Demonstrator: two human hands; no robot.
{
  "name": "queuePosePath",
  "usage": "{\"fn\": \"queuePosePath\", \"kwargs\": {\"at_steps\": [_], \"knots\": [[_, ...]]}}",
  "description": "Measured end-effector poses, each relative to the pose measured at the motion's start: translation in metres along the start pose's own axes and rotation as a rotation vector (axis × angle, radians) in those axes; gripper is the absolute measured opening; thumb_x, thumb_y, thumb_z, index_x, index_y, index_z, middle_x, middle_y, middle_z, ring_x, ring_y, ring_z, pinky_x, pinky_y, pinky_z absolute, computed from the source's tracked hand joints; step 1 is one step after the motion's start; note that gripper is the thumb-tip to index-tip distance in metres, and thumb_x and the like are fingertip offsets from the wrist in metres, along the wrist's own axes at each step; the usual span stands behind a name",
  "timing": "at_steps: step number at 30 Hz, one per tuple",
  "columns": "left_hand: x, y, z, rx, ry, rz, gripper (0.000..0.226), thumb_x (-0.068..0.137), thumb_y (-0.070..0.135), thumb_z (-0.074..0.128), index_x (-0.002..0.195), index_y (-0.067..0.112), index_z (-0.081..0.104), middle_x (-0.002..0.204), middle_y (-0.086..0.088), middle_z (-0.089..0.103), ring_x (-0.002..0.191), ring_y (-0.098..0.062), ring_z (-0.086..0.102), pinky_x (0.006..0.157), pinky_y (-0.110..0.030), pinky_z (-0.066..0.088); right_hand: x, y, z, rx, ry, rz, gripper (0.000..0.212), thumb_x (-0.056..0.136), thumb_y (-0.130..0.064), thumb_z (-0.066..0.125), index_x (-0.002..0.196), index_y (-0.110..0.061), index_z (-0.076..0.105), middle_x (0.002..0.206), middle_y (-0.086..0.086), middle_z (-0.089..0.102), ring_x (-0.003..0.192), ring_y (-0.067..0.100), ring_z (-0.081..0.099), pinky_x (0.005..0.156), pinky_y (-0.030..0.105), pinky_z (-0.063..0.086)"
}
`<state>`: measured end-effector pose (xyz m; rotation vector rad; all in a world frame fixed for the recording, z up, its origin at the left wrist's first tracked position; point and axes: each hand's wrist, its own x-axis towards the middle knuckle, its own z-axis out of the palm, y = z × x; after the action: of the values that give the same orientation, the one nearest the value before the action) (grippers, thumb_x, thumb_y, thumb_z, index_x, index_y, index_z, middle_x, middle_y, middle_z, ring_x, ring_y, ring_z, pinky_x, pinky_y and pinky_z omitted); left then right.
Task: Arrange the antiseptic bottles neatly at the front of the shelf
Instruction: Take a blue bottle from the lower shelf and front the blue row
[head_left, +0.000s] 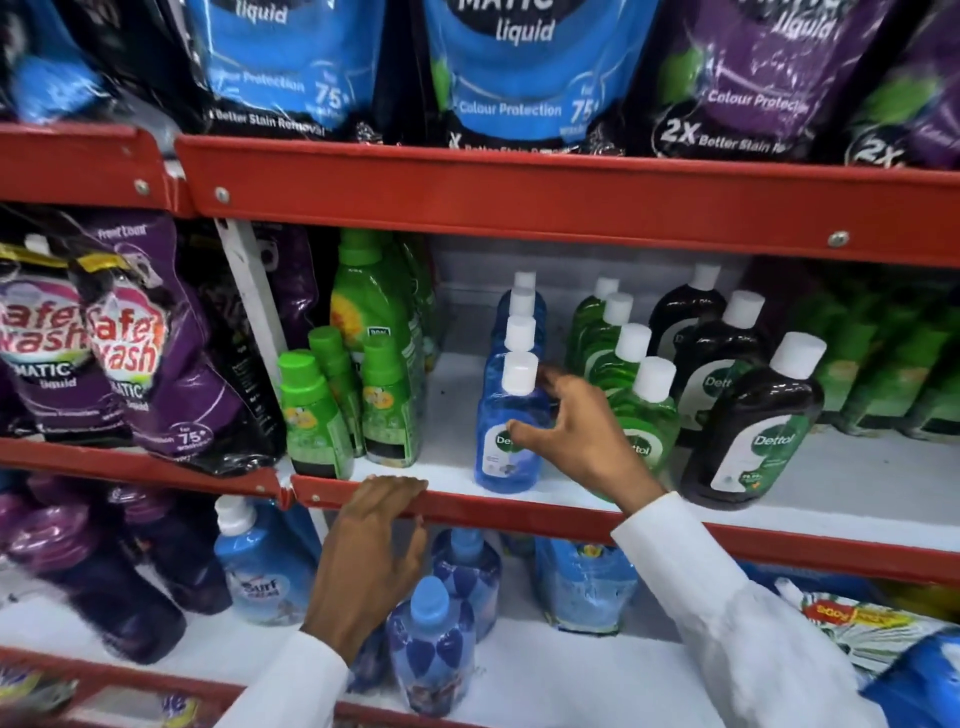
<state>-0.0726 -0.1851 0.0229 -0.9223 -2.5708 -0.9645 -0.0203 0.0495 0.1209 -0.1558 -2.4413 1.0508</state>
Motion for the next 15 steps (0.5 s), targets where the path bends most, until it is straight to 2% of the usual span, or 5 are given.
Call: {"fn": "queuePosePath", "kwargs": {"at_steps": [2, 5, 10, 13, 15], "knots": [[0.001, 0.001, -0.001, 0.011, -0.002, 0.003, 0.041, 0.083, 0.02, 0.066, 0.125, 0.019, 0.065, 0.123, -0.002, 0.069, 0.118, -0.022, 0.06, 0.11, -0.04, 0.046, 0.005, 0.004, 0.003, 0.018, 0.005, 0.009, 0.053, 0.071, -0.016, 0.082, 0.12, -0.02, 0.064, 0.11, -0.006, 0.074, 0.089, -0.003, 0.068, 0.08, 0.013, 0.053], [0.008, 0.006, -0.003, -0.034, 0.039, -0.014, 0.034, 0.086, 0.021, 0.063, 0.12, 0.021, 0.067, 0.116, -0.002, 0.072, 0.109, -0.021, 0.064, 0.103, -0.033, 0.048, 0.006, 0.011, 0.005, 0.043, 0.013, 0.027, 0.059, 0.071, -0.02, 0.084, 0.125, -0.024, 0.061, 0.106, -0.012, 0.071, 0.084, -0.019, 0.062, 0.073, 0.001, 0.046], [0.031, 0.019, 0.002, -0.269, 0.053, -0.06, 0.035, 0.088, 0.024, 0.068, 0.122, 0.025, 0.065, 0.115, 0.005, 0.073, 0.104, -0.009, 0.068, 0.097, -0.026, 0.051, -0.014, 0.032, 0.022, 0.065, 0.068, 0.102, 0.053, 0.069, -0.02, 0.089, 0.115, -0.024, 0.063, 0.103, -0.014, 0.074, 0.093, -0.005, 0.07, 0.084, 0.017, 0.055], [0.052, 0.025, 0.009, -0.44, -0.057, -0.111, 0.038, 0.085, 0.022, 0.072, 0.122, 0.022, 0.064, 0.111, 0.004, 0.074, 0.098, -0.003, 0.07, 0.091, -0.026, 0.058, -0.031, 0.047, 0.037, 0.115, 0.134, 0.172, 0.048, 0.069, -0.014, 0.088, 0.112, -0.019, 0.067, 0.1, -0.015, 0.074, 0.089, -0.006, 0.071, 0.083, 0.018, 0.058], [0.065, 0.029, 0.013, -0.526, -0.146, -0.137, 0.031, 0.083, 0.019, 0.075, 0.111, 0.027, 0.065, 0.104, 0.003, 0.075, 0.094, -0.008, 0.072, 0.086, -0.028, 0.061, -0.039, 0.055, 0.043, 0.142, 0.146, 0.206, 0.042, 0.072, -0.01, 0.086, 0.109, -0.019, 0.067, 0.099, -0.013, 0.074, 0.088, -0.007, 0.071, 0.081, 0.018, 0.058]]}}
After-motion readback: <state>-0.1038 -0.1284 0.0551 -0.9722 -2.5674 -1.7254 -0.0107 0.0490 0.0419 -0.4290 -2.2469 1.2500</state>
